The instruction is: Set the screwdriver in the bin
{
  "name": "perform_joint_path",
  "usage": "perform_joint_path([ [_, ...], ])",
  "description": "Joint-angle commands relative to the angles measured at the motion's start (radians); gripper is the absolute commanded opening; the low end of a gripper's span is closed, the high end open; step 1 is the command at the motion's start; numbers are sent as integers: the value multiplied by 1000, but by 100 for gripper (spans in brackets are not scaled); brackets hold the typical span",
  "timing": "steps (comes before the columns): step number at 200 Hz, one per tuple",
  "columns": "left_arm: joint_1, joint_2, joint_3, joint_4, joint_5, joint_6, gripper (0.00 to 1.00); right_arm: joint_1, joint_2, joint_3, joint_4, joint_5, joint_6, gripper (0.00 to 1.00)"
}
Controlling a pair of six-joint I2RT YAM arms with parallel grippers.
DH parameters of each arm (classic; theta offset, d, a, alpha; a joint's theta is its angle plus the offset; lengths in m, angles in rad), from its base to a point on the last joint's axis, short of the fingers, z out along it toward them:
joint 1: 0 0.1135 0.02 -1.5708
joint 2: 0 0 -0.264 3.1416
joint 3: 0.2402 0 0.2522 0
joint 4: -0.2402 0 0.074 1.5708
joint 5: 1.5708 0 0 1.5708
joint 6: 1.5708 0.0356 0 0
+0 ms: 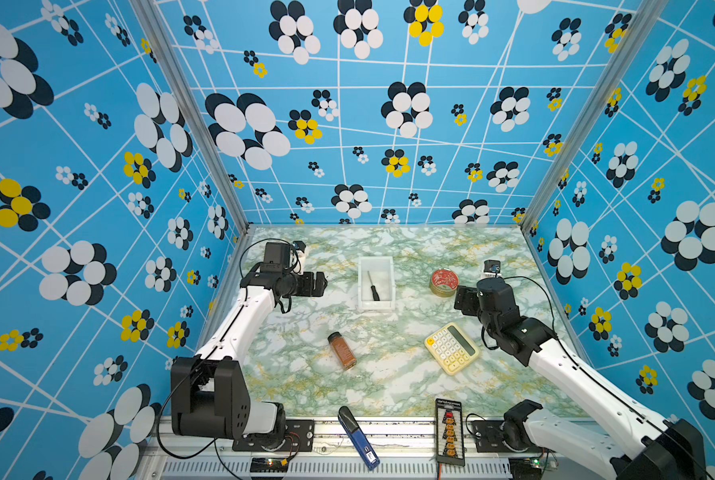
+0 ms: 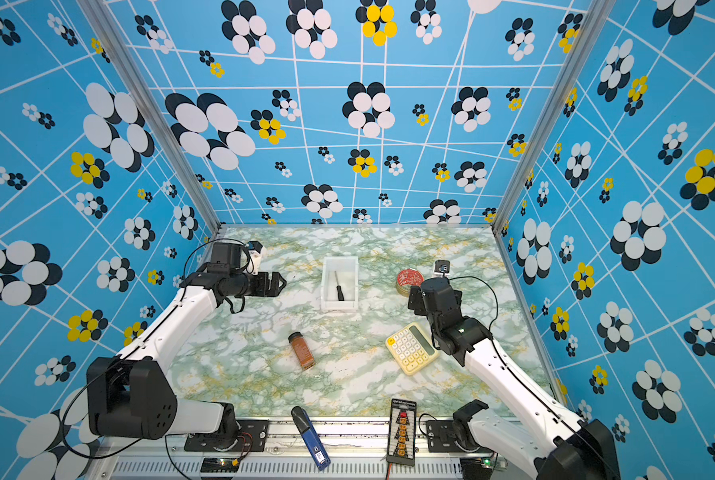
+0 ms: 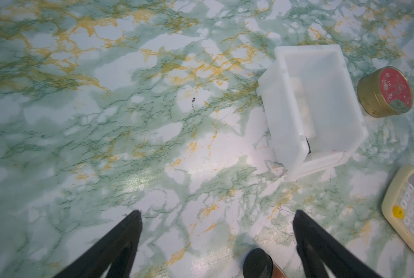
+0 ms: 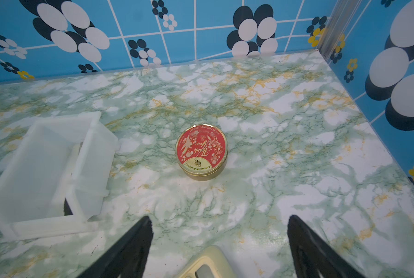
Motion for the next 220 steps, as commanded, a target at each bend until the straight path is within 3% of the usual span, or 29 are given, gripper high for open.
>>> perform_joint_path([
  [1,11,-55,-88,196,-99,-14,99,-59,35,-87,203,-21,-105,91],
  [60,53,-121,-369,639,-156,30,99,-253,98,-197,450,-39,-140,93],
  [101,100,-108,-471,841,-182,6,99,-273,104,-205,535,-40,-197,94],
  [122,110,-84,-571,1053,-199,-46,99,-276,101,-224,584,-29,-235,94],
  [150,109,-43,-681,1264,-192,-16,99,-279,101,-276,663,-6,-282,95],
  [220,96,132,-809,1633,-170,15,99,-290,92,-437,803,37,-253,95],
])
